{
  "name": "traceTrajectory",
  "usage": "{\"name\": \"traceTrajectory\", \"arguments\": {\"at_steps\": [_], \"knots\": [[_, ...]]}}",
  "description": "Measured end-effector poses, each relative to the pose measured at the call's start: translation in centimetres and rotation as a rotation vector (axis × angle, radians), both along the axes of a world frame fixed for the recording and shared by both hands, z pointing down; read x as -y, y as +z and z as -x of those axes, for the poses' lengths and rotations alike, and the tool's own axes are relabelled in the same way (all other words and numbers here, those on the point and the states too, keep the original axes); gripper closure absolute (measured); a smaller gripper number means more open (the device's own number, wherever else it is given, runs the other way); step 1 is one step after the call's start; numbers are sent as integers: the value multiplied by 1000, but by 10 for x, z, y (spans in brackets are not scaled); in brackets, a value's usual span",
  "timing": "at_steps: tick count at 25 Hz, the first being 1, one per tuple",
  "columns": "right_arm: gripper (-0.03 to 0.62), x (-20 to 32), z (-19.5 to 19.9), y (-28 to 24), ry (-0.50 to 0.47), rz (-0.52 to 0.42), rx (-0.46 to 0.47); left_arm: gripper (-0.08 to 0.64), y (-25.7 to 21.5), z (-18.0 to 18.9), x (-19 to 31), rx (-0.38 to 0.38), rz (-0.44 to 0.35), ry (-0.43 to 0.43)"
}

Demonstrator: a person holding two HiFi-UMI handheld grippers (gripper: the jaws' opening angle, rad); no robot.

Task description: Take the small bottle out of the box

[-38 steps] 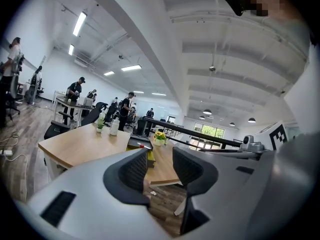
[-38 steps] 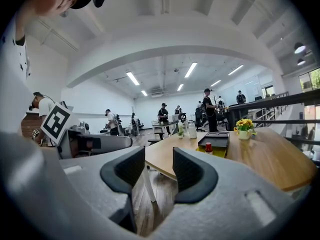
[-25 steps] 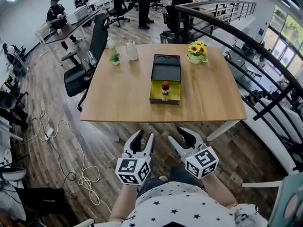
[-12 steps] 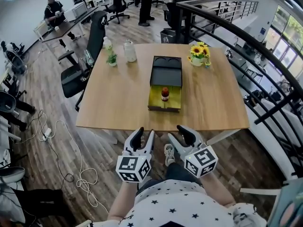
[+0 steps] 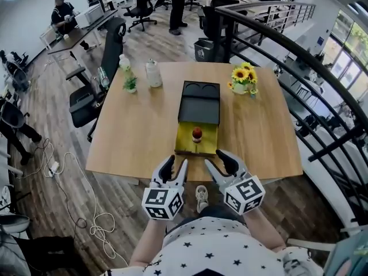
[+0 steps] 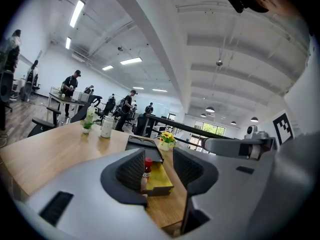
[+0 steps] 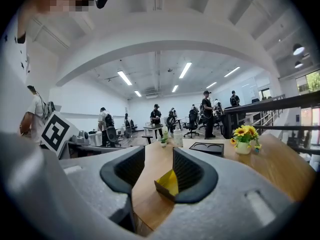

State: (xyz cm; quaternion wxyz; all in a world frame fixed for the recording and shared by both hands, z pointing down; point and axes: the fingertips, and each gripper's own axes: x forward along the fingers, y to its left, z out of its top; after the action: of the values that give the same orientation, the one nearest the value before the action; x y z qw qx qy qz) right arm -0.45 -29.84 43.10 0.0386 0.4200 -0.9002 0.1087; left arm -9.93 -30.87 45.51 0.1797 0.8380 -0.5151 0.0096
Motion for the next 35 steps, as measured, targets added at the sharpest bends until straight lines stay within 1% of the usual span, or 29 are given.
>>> {"name": "traceTrajectory", "arguments": {"at_steps": [9,19,28,35], "knots": [[436,66,-31,-5,12,28,5,391,11,-30,64,14,58,19],[436,123,-42,10,9,67,18,371,53,-55,113,87,145,84],[436,144,-50,24,0,106,34,371,88,-71,132,155,230,90],[436,153,-50,35,-10,137,38,371,108,-72,147,192,294,79]]}}
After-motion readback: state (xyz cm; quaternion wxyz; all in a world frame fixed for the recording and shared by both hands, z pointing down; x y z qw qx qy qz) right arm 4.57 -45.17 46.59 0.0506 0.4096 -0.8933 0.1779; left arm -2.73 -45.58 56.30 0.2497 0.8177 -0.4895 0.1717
